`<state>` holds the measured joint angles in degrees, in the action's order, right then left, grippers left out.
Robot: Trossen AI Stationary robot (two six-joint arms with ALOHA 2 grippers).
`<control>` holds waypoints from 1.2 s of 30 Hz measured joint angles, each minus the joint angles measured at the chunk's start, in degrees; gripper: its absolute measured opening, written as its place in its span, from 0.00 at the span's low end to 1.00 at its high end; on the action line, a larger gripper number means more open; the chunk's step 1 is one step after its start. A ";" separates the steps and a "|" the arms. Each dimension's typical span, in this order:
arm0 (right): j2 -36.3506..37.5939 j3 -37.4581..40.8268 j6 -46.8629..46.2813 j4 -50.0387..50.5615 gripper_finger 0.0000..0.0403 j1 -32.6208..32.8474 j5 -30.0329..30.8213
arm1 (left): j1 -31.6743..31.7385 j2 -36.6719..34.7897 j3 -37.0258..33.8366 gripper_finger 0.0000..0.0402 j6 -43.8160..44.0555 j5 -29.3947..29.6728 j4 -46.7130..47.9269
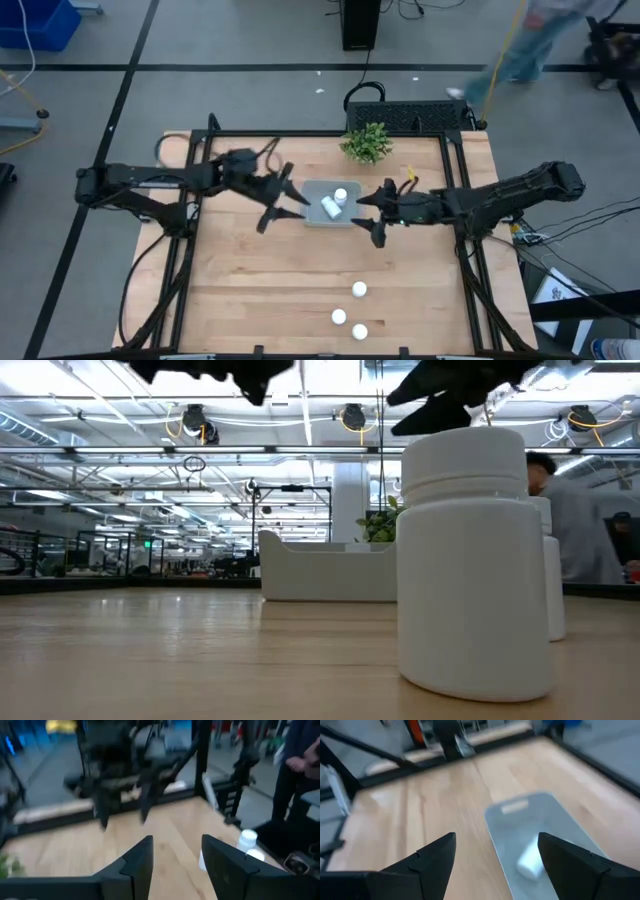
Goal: Pick and place pill bottles into a basket
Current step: Put the white pill bottle into the gray bin
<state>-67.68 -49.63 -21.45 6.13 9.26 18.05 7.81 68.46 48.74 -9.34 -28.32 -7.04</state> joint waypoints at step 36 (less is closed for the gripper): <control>-45.41 -40.06 0.01 29.45 0.69 -20.05 -22.84 | -2.27 -24.34 -25.28 0.44 5.14 -0.10 -19.95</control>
<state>-113.09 -89.69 -21.44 35.58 -10.79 -4.78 5.54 44.12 23.46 -4.21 -28.42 -26.99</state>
